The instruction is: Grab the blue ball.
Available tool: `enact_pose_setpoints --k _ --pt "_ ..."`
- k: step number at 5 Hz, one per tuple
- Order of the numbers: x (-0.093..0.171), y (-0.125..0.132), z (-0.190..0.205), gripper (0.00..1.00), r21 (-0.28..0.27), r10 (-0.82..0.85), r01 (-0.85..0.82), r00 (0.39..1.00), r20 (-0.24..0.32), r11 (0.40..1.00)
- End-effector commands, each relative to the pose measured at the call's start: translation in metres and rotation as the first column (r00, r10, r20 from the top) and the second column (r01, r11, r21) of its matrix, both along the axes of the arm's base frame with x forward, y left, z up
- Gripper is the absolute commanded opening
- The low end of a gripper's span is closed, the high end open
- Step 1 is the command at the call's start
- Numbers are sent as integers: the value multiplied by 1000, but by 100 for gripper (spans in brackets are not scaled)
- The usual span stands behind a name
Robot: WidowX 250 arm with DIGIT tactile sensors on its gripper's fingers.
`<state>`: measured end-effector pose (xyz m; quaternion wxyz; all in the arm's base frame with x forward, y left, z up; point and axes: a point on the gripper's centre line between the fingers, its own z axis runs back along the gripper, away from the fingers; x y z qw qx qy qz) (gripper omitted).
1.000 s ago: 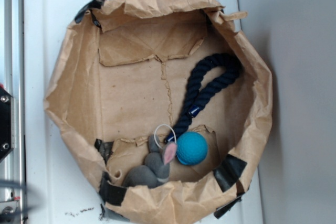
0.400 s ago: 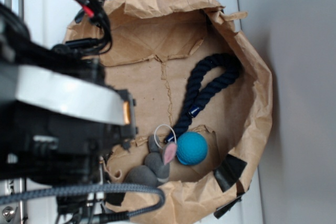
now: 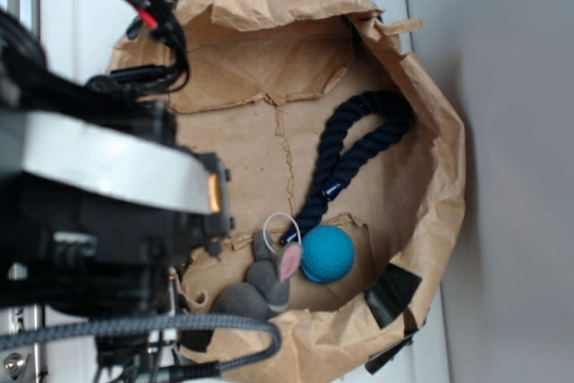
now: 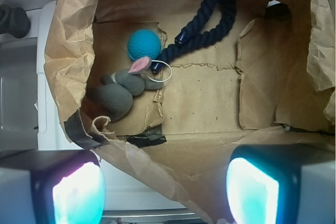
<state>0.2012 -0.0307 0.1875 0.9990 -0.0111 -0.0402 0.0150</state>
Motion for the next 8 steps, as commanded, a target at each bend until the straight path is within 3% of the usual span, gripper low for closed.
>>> enact_pose_setpoints --k 1,2,3,5,7,8 --pt "85 -20 -19 100 43 40 -47 985 167 998" --pt "107 -20 -38 100 63 10 -21 986 169 998" --pt "107 -17 -47 100 50 -52 43 978 204 998" --pt "93 -8 -72 100 81 -128 117 980 150 990" --pt "86 7 -50 100 -11 -101 102 990 93 995" --pt "87 3 -70 100 2 -117 118 988 100 993"
